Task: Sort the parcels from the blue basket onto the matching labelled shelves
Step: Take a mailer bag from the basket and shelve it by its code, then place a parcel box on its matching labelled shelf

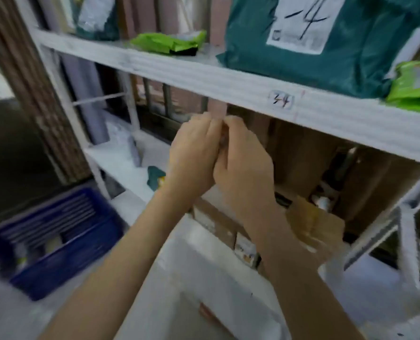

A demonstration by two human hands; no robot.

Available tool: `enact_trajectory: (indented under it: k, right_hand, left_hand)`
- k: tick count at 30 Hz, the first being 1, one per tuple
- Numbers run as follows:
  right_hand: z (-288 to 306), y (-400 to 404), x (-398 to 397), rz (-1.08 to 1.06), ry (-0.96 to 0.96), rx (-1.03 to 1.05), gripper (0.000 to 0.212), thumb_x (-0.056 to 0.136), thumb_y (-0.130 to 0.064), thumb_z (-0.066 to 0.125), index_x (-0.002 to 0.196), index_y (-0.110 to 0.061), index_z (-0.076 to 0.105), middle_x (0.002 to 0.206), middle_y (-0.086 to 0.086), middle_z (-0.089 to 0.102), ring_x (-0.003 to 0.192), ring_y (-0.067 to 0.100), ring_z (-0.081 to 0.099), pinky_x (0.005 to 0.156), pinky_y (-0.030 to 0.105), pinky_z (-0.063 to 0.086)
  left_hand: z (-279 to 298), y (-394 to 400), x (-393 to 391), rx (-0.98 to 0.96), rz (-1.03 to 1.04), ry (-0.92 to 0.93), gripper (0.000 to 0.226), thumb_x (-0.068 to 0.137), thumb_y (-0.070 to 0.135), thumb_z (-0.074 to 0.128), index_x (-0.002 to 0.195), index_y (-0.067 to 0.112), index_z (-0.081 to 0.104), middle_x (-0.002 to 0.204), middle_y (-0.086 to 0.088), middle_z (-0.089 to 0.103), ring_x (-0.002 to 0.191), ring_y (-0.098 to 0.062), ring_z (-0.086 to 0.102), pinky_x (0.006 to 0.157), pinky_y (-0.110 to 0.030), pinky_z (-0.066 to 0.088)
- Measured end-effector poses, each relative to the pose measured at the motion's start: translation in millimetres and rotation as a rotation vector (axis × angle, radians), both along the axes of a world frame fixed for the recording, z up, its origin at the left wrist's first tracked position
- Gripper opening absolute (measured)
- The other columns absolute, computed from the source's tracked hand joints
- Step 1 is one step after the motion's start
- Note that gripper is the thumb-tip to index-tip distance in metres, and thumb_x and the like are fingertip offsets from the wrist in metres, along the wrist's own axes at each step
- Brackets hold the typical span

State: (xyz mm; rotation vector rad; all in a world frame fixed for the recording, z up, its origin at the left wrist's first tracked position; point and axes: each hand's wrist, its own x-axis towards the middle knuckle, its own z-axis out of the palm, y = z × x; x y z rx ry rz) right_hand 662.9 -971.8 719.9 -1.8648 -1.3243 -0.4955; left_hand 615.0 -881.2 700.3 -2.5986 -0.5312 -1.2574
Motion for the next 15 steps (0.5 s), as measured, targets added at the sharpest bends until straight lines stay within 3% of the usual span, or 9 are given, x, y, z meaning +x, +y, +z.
enact_trajectory:
  k: [5, 8, 10, 13, 15]
  right_hand:
    - [-66, 87, -39, 0.24, -0.01, -0.514, 0.031, 0.09, -0.013, 0.045, 0.12, -0.006, 0.047, 0.122, 0.013, 0.053, 0.116, 0.03, 0.047, 0.084, 0.035, 0.036]
    - [-120, 125, -78, 0.377, -0.069, -0.76, 0.034, 0.091, -0.018, 0.05, 0.123, -0.006, 0.044, 0.125, 0.014, 0.052, 0.117, 0.032, 0.048, 0.08, 0.037, 0.039]
    - [-153, 137, -106, 0.46, -0.077, -0.9, 0.035, 0.092, -0.021, 0.049, 0.124, -0.006, 0.043, 0.125, 0.015, 0.053, 0.115, 0.033, 0.051, 0.076, 0.034, 0.038]
    - [-201, 144, -145, 0.495, -0.078, -1.169, 0.045, 0.093, -0.023, 0.046, 0.133, -0.005, 0.035, 0.131, 0.016, 0.05, 0.117, 0.033, 0.052, 0.088, 0.036, 0.042]
    - [-229, 144, -172, 0.447, -0.044, -1.285, 0.06, 0.096, -0.026, 0.043, 0.145, -0.003, 0.018, 0.142, 0.017, 0.042, 0.125, 0.033, 0.047, 0.098, 0.039, 0.04]
  left_hand:
    - [-83, 64, -87, -0.258, 0.285, 0.25, 0.028, 0.079, 0.022, 0.05, 0.092, 0.0, 0.062, 0.082, -0.016, 0.061, 0.074, -0.035, 0.059, 0.057, -0.033, 0.039]
    - [-125, 83, -134, -0.526, 0.51, 0.504, 0.038, 0.089, 0.03, 0.052, 0.118, 0.005, 0.053, 0.114, -0.013, 0.058, 0.105, -0.033, 0.054, 0.078, -0.039, 0.04]
    - [-157, 82, -175, -0.683, 0.64, 0.622, 0.041, 0.092, 0.034, 0.05, 0.124, 0.009, 0.048, 0.125, -0.01, 0.055, 0.115, -0.028, 0.05, 0.089, -0.037, 0.039]
    - [-212, 63, -253, -0.934, 0.821, 0.787, 0.046, 0.093, 0.035, 0.05, 0.13, 0.009, 0.044, 0.134, -0.012, 0.049, 0.123, -0.029, 0.044, 0.099, -0.037, 0.035]
    - [-245, 43, -298, -1.119, 0.921, 0.79, 0.052, 0.092, 0.039, 0.052, 0.133, 0.008, 0.042, 0.138, -0.015, 0.043, 0.127, -0.031, 0.04, 0.103, -0.039, 0.033]
